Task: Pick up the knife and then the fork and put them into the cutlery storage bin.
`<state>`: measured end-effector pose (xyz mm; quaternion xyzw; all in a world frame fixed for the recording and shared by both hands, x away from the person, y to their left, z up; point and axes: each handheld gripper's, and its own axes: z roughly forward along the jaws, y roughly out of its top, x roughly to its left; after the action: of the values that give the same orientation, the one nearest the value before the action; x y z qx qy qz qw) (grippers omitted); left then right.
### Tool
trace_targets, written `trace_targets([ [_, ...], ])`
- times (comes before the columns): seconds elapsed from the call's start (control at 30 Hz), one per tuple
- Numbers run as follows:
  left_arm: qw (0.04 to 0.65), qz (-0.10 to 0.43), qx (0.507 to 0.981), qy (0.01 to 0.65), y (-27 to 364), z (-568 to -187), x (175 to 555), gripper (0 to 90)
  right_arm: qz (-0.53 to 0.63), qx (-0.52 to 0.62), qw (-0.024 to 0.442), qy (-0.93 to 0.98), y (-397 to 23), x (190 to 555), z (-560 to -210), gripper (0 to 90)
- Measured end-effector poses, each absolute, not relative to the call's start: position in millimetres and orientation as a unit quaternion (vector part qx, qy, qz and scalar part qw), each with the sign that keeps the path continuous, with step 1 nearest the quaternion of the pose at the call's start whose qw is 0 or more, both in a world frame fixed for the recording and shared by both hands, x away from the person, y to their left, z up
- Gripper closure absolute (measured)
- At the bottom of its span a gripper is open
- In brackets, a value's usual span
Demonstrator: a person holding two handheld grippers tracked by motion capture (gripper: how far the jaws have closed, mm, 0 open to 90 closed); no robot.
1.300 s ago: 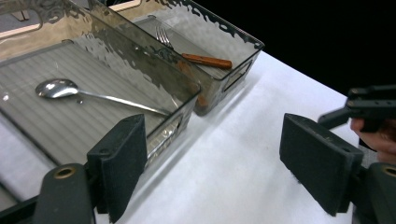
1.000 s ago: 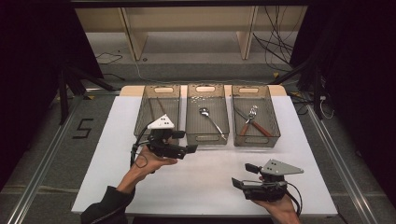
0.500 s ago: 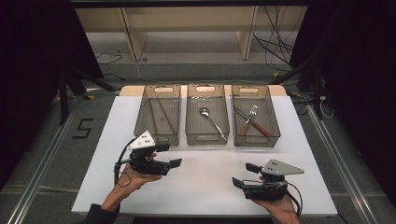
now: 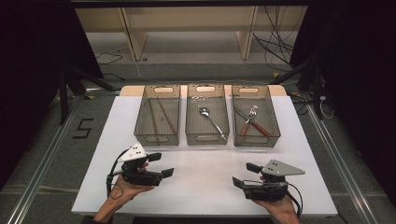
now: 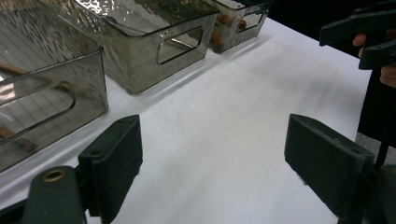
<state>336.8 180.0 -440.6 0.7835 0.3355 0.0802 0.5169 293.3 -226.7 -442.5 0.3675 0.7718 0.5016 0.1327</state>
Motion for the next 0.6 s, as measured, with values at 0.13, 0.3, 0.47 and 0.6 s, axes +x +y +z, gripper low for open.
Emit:
trace_targets([
  [0.13,0.516,0.079,0.784,0.337,186,-445,331,18.3,0.500,0.368,0.134,0.772,-226,293,-442,25.5],
  [0.3,0.507,0.093,0.784,0.346,191,-449,331,18.3,0.500,0.368,0.135,0.772,-227,293,-443,25.5],
  [0.47,0.512,0.085,0.779,0.353,194,-452,331,18.3,0.501,0.370,0.136,0.771,-228,293,-443,25.5],
  [0.6,0.516,0.087,0.778,0.348,194,-451,331,18.3,0.499,0.370,0.135,0.772,-227,293,-443,25.5],
])
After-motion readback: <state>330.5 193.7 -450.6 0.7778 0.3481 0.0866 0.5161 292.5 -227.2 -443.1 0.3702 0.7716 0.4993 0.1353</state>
